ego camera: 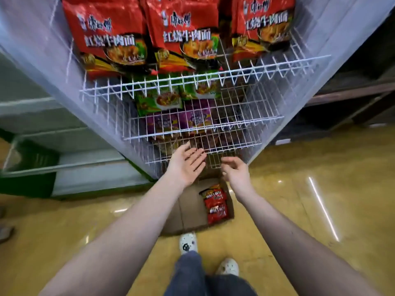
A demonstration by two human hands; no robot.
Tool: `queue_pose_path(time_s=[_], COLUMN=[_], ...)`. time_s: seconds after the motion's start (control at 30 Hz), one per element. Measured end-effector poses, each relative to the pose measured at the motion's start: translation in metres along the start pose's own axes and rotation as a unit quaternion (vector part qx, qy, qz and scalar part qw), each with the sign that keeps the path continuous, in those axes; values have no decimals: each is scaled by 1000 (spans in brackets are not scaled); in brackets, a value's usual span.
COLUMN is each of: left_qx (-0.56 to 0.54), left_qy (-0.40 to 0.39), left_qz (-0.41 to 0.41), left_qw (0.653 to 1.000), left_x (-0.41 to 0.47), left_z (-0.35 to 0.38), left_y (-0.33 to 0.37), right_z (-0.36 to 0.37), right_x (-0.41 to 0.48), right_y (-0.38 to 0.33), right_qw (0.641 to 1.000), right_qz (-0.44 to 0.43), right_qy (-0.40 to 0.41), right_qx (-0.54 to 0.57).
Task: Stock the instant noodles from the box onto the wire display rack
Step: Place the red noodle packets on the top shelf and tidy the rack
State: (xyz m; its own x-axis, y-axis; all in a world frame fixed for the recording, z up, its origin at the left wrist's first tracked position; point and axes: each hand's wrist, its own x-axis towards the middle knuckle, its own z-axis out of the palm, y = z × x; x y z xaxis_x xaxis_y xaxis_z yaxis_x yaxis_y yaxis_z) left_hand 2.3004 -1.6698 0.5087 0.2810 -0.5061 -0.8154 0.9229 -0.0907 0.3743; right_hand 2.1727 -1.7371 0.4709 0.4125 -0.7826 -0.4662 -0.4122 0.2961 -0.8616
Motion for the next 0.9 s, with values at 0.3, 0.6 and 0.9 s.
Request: queue_pose_path(time_s=[0.3,0.6,0.9], left_qx=[2,12,146], left_qy=[61,93,215], left_qz=[-61,-119,-50], left_qw=[996,988,964], left_x=[116,323,507], left_z=[-60,-155,-241], left_y=[-93,-208,-295], right_z=[13,57,108], right_x=[58,145,244], right_y=[166,389,539], right_qw=[994,986,965], right_qz=[111,166,241], right_qy=[4,30,107], right_qx=[18,1,-2])
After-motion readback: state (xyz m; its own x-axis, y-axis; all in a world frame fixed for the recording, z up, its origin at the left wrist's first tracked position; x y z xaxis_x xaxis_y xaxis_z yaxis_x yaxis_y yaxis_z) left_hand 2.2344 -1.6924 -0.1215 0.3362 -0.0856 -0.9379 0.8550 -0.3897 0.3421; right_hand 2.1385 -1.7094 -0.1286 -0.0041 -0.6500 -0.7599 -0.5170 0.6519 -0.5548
